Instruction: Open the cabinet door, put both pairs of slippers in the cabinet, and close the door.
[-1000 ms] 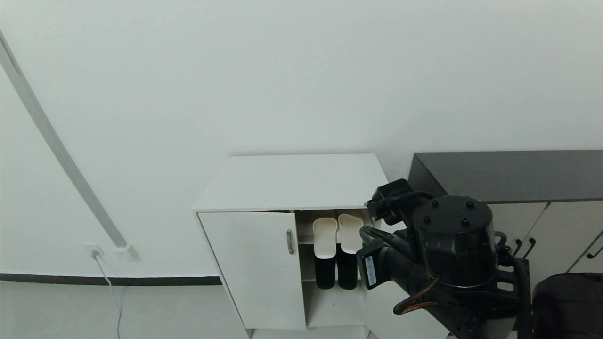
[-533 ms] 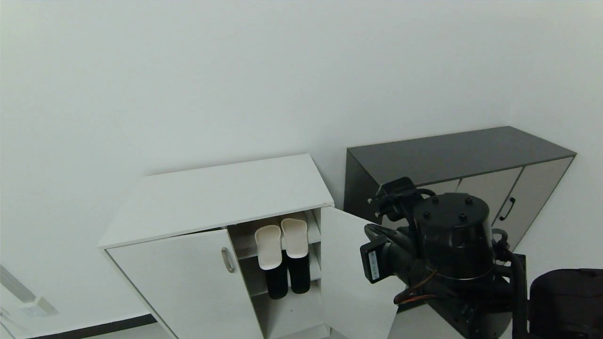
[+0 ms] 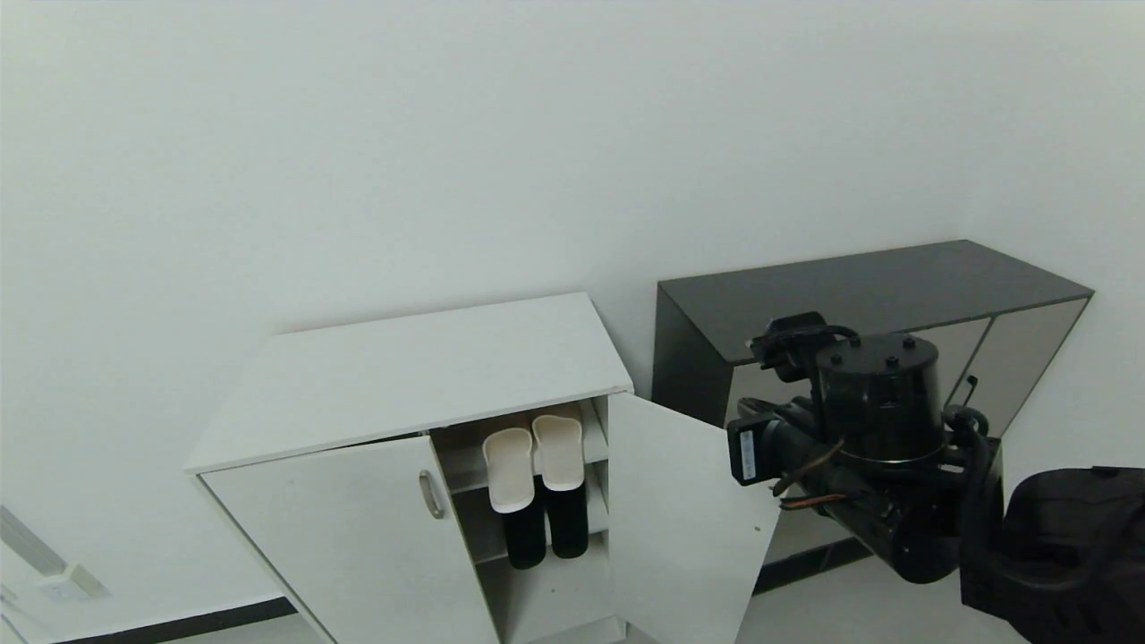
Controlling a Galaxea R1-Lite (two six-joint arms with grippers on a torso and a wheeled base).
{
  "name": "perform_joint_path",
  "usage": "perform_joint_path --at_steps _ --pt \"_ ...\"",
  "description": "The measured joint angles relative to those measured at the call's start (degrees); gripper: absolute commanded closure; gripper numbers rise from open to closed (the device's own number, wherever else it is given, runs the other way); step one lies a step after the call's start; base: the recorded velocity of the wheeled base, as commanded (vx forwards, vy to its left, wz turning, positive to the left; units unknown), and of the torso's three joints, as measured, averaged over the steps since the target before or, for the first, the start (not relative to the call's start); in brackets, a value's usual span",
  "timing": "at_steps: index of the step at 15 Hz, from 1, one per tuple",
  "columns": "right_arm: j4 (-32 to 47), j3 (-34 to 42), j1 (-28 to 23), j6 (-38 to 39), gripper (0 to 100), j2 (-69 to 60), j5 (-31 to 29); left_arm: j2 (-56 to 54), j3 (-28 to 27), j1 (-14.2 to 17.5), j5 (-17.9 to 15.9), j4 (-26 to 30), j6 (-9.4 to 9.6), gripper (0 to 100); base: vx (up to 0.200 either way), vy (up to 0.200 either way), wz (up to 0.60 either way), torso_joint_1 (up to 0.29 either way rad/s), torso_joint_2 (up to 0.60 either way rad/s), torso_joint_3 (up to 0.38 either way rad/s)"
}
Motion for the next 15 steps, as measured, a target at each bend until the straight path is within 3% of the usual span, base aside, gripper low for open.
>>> perform_joint_path --at_steps 3,8,15 --pt "0.1 -0.7 -1.5 0.0 100 0.4 0.0 0.0 0.0 0.0 0.0 0.0 0.0 100 -0.2 0.0 0.0 0.007 0.0 -0.004" --pt "0.0 -5.2 -6.1 -0.2 100 3.3 0.8 0.0 0.0 0.0 0.0 0.0 -0.1 100 0.0 0.0 0.0 0.0 0.0 0.0" --pt "2.3 -14.9 -16.3 -0.2 100 9.6 10.5 0.0 0.0 0.0 0.1 0.0 -0.17 100 0.0 0.0 0.0 0.0 0.0 0.0"
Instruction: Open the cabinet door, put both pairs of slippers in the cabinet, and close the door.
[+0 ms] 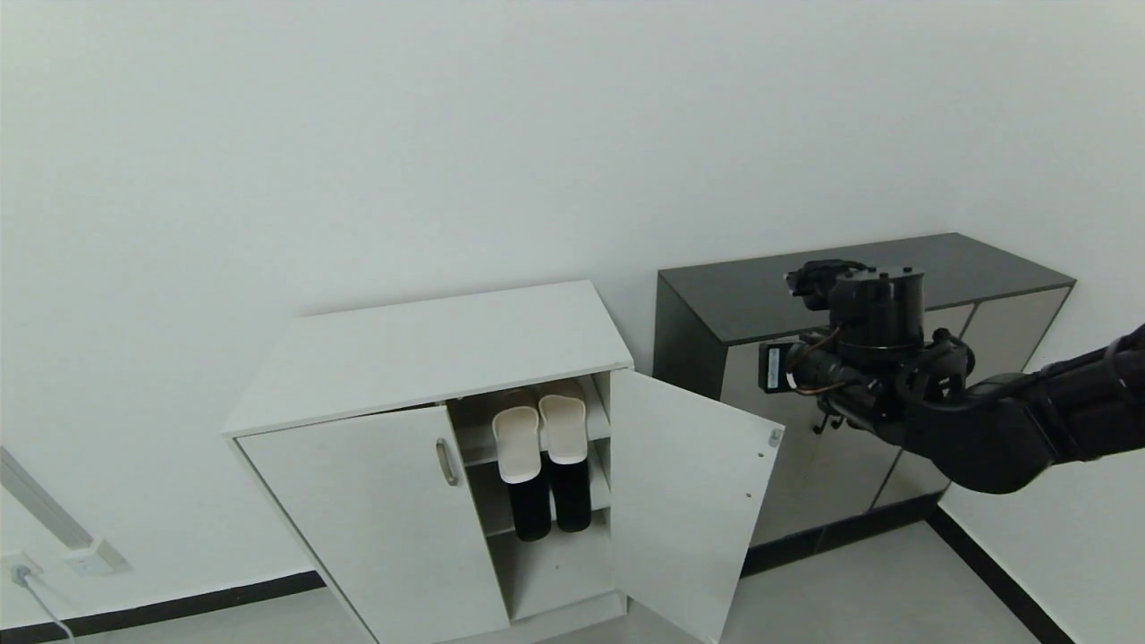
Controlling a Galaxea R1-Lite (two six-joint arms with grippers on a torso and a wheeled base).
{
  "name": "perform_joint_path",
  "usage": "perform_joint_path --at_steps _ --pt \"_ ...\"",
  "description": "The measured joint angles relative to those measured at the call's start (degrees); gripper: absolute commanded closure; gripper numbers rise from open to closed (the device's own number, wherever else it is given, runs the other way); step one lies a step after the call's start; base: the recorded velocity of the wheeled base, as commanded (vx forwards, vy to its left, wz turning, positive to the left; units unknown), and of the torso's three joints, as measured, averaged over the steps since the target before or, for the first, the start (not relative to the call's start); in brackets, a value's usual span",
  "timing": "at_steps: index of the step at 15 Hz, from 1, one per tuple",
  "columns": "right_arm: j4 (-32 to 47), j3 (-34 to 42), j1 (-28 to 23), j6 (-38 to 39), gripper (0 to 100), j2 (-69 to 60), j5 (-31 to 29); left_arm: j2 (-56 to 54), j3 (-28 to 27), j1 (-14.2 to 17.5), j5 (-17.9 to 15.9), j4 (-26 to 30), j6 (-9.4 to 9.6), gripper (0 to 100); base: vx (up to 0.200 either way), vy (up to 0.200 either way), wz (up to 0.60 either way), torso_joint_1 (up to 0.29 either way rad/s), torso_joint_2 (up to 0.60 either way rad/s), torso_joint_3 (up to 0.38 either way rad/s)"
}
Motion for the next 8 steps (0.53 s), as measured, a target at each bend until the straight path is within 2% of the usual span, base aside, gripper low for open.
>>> perform_joint_path --at_steps 4,8 --pt "0.1 -4.9 -3.6 1.9 100 6.3 4.0 0.0 0.0 0.0 0.1 0.0 -0.11 100 0.0 0.0 0.0 0.0 0.0 0.0" --pt "-0.1 -7.6 -5.5 2.5 100 12.2 5.1 0.0 0.0 0.0 0.1 0.0 -0.35 100 0.0 0.0 0.0 0.0 0.0 0.0"
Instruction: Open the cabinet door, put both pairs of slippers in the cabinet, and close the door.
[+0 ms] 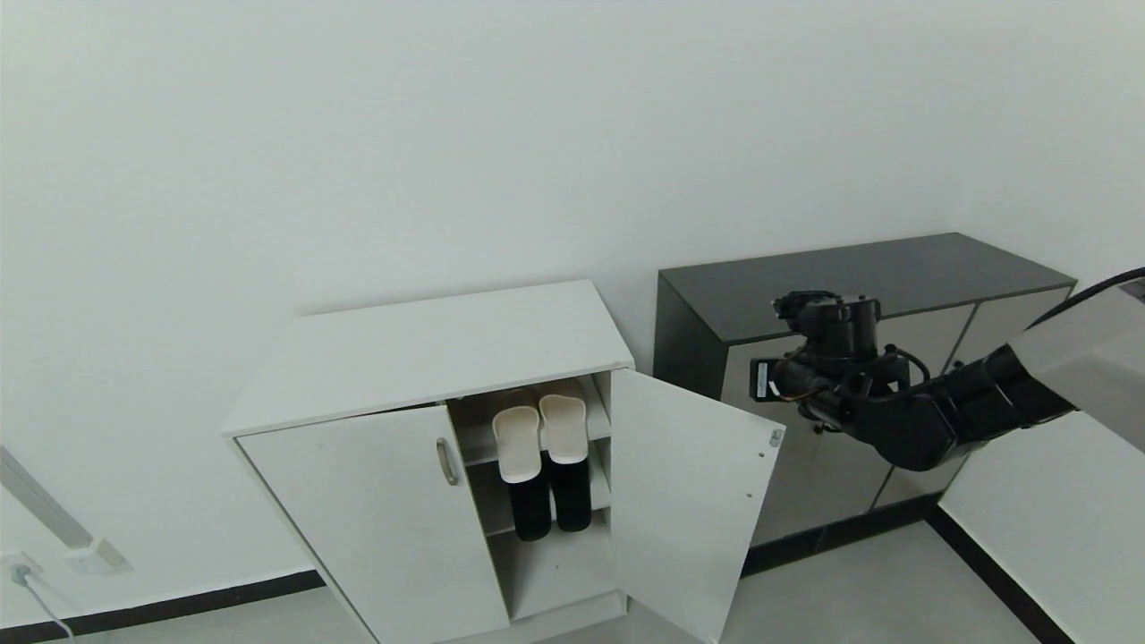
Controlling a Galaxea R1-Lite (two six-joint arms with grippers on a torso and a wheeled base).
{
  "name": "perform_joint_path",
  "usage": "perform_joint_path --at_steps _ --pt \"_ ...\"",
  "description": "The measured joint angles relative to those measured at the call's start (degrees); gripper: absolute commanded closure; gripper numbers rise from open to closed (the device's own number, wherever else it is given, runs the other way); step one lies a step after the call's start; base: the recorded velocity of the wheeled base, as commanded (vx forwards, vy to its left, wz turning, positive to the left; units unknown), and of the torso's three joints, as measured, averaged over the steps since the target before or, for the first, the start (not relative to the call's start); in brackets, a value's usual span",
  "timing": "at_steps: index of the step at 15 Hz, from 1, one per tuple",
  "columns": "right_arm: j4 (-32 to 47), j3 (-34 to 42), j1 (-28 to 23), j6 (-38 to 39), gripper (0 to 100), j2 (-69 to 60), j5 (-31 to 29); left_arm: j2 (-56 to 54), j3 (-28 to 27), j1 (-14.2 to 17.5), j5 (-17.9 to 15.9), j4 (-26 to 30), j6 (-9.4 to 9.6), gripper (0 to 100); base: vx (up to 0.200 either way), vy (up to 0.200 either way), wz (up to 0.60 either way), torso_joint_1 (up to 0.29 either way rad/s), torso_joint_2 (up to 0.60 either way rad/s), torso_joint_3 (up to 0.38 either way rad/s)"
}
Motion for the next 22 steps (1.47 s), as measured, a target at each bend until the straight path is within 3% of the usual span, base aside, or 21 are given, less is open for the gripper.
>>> perform_joint_path --at_steps 14,22 --pt "-0.2 -1.6 -1.0 1.6 100 7.7 1.0 0.0 0.0 0.0 0.0 0.0 0.1 100 0.0 0.0 0.0 0.0 0.0 0.0" --pt "-2.1 2.7 3.6 1.6 100 7.2 1.0 0.0 0.0 0.0 0.0 0.0 0.11 100 0.0 0.0 0.0 0.0 0.0 0.0"
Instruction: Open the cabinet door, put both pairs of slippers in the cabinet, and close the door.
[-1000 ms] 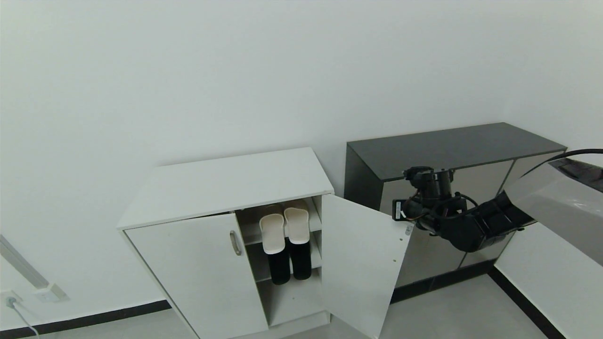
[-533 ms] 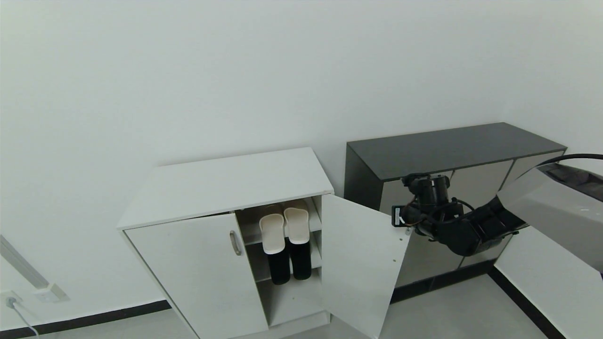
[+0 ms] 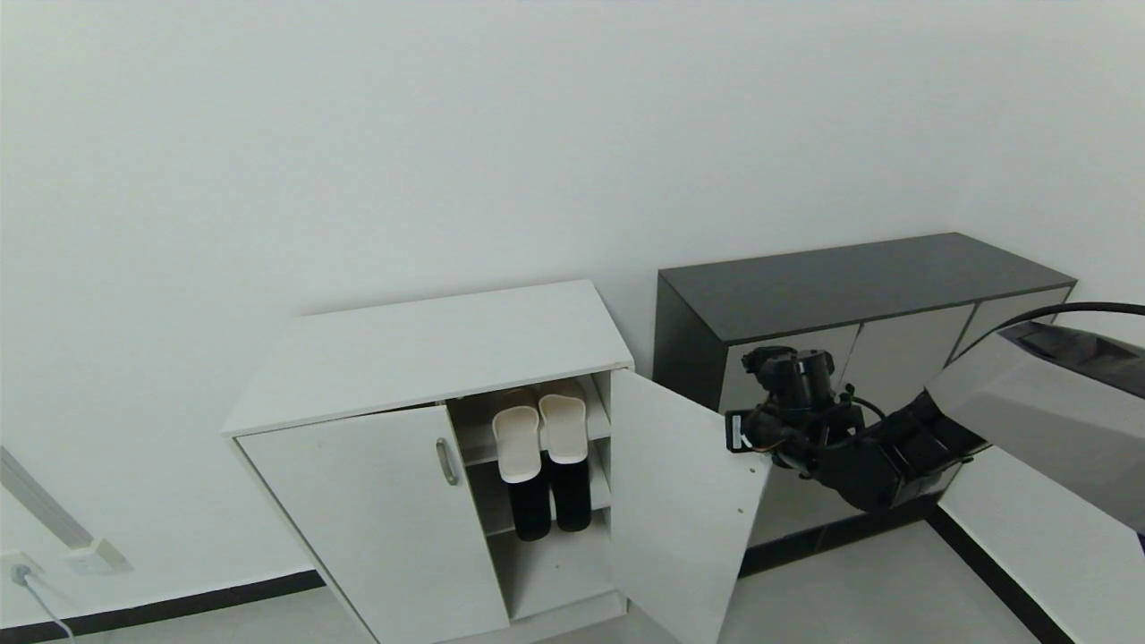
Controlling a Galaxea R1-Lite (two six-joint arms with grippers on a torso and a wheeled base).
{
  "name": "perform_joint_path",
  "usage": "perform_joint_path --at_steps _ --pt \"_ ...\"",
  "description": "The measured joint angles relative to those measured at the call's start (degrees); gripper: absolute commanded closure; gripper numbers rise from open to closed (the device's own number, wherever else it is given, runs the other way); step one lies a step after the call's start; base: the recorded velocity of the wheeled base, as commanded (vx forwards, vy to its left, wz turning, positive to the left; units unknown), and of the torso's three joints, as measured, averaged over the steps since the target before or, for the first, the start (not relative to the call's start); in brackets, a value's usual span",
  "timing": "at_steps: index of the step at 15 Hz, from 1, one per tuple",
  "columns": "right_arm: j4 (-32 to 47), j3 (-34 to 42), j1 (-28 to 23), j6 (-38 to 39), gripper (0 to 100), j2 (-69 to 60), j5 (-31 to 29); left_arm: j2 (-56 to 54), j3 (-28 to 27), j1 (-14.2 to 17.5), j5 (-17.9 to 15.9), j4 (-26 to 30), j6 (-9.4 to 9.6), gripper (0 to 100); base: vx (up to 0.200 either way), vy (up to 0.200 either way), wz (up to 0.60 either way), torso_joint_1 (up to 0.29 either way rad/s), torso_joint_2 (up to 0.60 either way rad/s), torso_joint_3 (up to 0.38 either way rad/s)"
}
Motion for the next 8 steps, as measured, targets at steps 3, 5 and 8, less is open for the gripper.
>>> perform_joint_path --at_steps 3,5,8 --pt "-1.2 3.0 5.5 0.6 100 -2.3 0.0 0.0 0.0 0.0 0.0 0.0 0.0 100 0.0 0.0 0.0 0.0 0.0 0.0" --pt "-1.7 4.9 9.2 1.1 100 -4.6 0.0 0.0 0.0 0.0 0.0 0.0 0.0 100 0.0 0.0 0.0 0.0 0.0 0.0" --pt "-5.0 7.3 11.5 0.3 100 -7.1 0.1 0.0 0.0 0.0 0.0 0.0 -0.01 100 0.0 0.0 0.0 0.0 0.0 0.0"
